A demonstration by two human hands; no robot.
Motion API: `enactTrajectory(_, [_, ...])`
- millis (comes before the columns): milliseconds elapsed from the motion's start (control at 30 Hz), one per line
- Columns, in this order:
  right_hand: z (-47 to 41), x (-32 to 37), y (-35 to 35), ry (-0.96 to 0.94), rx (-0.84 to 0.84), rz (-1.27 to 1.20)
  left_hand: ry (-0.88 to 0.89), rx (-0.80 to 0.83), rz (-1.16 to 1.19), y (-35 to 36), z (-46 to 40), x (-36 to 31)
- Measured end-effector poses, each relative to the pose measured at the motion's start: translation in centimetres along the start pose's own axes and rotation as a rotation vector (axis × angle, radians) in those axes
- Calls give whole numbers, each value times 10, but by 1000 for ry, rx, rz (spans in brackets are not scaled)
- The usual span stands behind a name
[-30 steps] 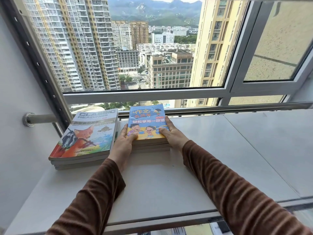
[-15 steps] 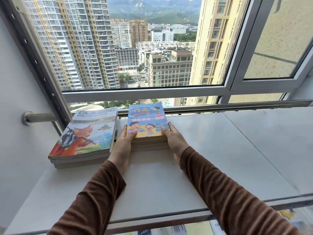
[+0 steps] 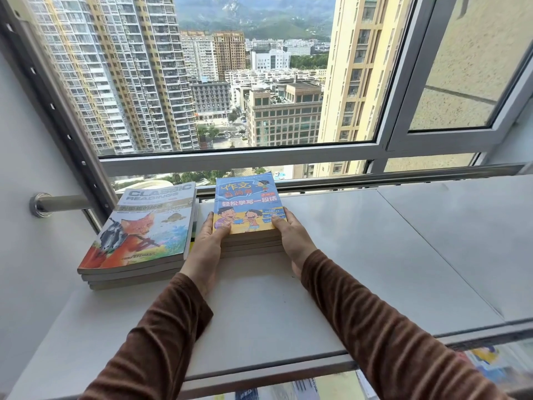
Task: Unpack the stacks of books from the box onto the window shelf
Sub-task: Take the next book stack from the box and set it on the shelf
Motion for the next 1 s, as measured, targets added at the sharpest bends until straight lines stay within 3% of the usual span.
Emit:
enactTrajectory(133, [4, 3, -6, -5, 18, 13, 117, -12, -128, -2, 8, -10])
enactTrajectory(267, [15, 13, -23, -130, -18, 106, 551, -125, -487, -1, 29, -38])
enactTrajectory(400, [37, 30, -63, -348, -140, 302, 850, -31, -646, 21, 58, -62])
enactTrajectory(600, [83, 34, -156, -516, -349, 628, 953, 233, -769, 94, 104, -56])
enactTrajectory(800, [153, 15, -282, -460, -585, 802, 1052, 519, -800, 193, 188, -12])
enactTrajectory(1000, [265, -28, -433, -321, -824, 863, 1108, 820, -761, 292, 329, 55])
Point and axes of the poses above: each hand's wrist, its own z-axis away from the middle knuckle, its own y-axis out of the palm, x = y × z, the point moved 4 cm from there along -z, towards the middle knuckle, and after that the axes turned 13 degrees about -x, right-handed, at the moved point
